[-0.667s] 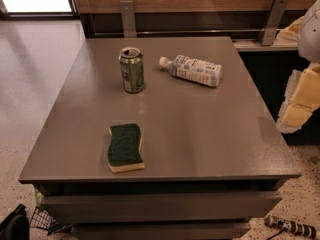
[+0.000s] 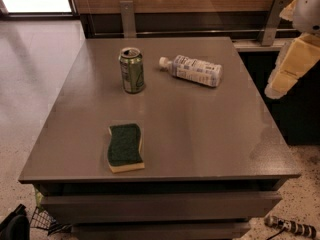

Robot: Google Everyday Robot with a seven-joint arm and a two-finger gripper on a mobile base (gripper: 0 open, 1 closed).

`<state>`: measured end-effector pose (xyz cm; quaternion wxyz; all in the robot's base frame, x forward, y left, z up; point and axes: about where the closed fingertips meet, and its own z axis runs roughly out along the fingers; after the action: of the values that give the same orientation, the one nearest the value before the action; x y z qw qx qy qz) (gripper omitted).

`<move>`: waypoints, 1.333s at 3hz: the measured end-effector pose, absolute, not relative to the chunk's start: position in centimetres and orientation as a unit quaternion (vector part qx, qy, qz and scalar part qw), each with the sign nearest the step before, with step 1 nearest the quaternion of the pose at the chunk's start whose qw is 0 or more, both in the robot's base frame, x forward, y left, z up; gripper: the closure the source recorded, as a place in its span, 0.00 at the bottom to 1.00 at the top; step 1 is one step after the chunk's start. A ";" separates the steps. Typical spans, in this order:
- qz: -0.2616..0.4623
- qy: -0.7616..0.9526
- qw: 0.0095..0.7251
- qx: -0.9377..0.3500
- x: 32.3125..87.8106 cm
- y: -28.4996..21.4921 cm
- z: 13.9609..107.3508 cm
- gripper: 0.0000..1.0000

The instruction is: Place blue plastic bottle upright

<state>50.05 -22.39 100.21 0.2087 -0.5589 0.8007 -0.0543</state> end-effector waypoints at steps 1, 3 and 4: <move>-0.058 0.824 0.255 -0.502 58.2 -22.7 102.1 0.00; -0.021 0.835 0.279 -0.474 66.3 -19.7 99.7 0.00; -0.032 0.845 0.234 -0.480 68.0 -17.4 97.2 0.00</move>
Offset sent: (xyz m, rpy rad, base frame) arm 0.1898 0.0093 0.0181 0.2381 -0.1432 -0.1845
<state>68.03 -17.44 97.18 0.2336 -0.4803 0.8448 -0.0322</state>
